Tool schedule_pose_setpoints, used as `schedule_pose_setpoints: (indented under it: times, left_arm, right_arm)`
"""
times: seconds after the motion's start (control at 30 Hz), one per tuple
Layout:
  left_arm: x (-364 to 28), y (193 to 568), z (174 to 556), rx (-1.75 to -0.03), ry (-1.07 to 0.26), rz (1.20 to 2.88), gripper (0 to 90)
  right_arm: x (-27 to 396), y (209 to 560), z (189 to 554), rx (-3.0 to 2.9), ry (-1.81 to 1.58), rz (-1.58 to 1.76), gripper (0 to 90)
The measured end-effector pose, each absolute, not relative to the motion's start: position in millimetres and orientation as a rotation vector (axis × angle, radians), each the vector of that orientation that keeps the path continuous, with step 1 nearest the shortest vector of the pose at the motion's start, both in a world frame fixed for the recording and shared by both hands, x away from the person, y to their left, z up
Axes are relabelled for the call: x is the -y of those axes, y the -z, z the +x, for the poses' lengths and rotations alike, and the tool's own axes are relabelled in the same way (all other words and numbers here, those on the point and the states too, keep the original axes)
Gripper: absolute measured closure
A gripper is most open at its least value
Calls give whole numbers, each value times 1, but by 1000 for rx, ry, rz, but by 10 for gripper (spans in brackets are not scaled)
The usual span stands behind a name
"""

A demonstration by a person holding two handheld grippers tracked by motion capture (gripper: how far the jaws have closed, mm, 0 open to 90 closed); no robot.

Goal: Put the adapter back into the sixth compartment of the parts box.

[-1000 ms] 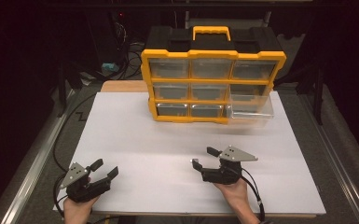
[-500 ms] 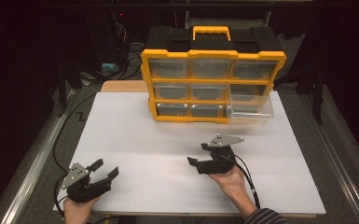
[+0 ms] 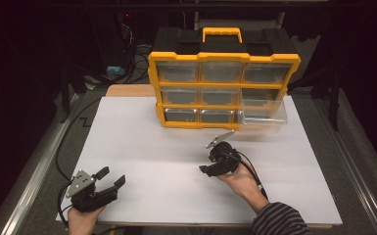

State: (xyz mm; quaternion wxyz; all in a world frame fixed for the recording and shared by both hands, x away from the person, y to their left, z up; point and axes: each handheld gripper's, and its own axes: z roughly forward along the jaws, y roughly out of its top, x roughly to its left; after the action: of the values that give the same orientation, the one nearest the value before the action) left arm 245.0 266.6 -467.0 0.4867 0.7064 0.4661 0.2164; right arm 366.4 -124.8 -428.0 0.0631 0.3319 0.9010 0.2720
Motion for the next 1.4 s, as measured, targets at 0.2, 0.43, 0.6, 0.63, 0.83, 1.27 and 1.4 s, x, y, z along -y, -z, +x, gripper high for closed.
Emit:
schedule_pose_setpoints:
  times: [0.2,0.43,0.6,0.63,0.83,1.27,1.4]
  left_arm:
    - [-267,467,245,-1135,-527,1716,294]
    - [-268,466,244,-1138,-532,1706,295]
    - [-268,466,244,-1136,-531,1711,294]
    - [-268,466,245,-1137,-531,1711,294]
    - [-267,466,244,-1129,-530,1712,294]
    - [-266,466,244,-1125,-528,1720,297]
    - [-266,466,244,-1127,-528,1720,297]
  right_arm:
    - [113,431,372,-2785,-694,1003,535]
    - [104,433,377,-2799,-588,1000,567]
    - [101,436,378,-2811,-544,1005,602]
    - [100,436,378,-2813,-529,1006,612]
    - [99,438,377,-2819,-507,966,694]
    - [100,438,376,-2828,-503,944,770]
    - [102,436,375,-2822,-517,954,770]
